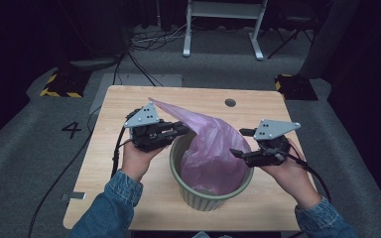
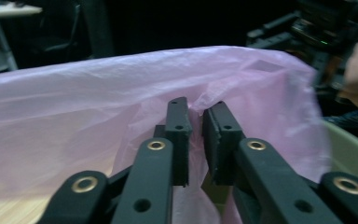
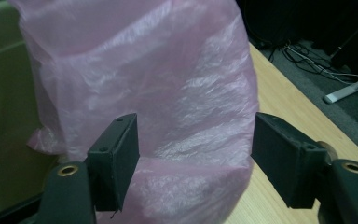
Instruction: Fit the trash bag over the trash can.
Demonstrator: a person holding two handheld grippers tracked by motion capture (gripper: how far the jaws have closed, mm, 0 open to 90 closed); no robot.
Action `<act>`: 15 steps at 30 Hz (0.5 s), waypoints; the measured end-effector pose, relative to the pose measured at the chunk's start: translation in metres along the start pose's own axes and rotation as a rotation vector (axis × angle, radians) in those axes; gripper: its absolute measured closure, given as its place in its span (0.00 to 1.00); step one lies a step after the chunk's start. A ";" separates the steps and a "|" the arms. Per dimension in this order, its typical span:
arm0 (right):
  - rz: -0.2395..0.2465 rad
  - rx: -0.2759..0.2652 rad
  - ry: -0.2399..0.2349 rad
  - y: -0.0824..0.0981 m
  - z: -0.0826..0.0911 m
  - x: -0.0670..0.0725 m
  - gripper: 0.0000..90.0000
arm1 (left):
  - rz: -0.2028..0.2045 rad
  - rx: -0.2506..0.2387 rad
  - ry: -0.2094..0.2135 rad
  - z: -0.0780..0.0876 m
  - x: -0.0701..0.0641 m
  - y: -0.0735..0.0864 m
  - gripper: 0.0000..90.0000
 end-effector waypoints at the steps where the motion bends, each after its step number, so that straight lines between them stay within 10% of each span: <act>1: 0.001 -0.012 0.000 -0.003 0.004 0.001 0.37 | -0.018 0.001 0.006 0.000 -0.004 -0.002 0.92; 9: 0.042 -0.134 -0.066 -0.042 0.025 0.026 0.43 | -0.043 -0.003 0.032 0.000 -0.019 -0.008 0.94; 15: 0.070 -0.111 -0.074 -0.056 0.007 0.032 0.45 | -0.059 0.001 0.067 -0.001 -0.028 -0.007 0.94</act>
Point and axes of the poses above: each handheld gripper's, and its own axes: z roughly backward along the jaws, y roughly out of its underside, x roughly to its left, the point moved 8 cm from there along -z, roughly forward along the jaws, and after that the axes turned 9 degrees about -y, right-handed, at the moved point
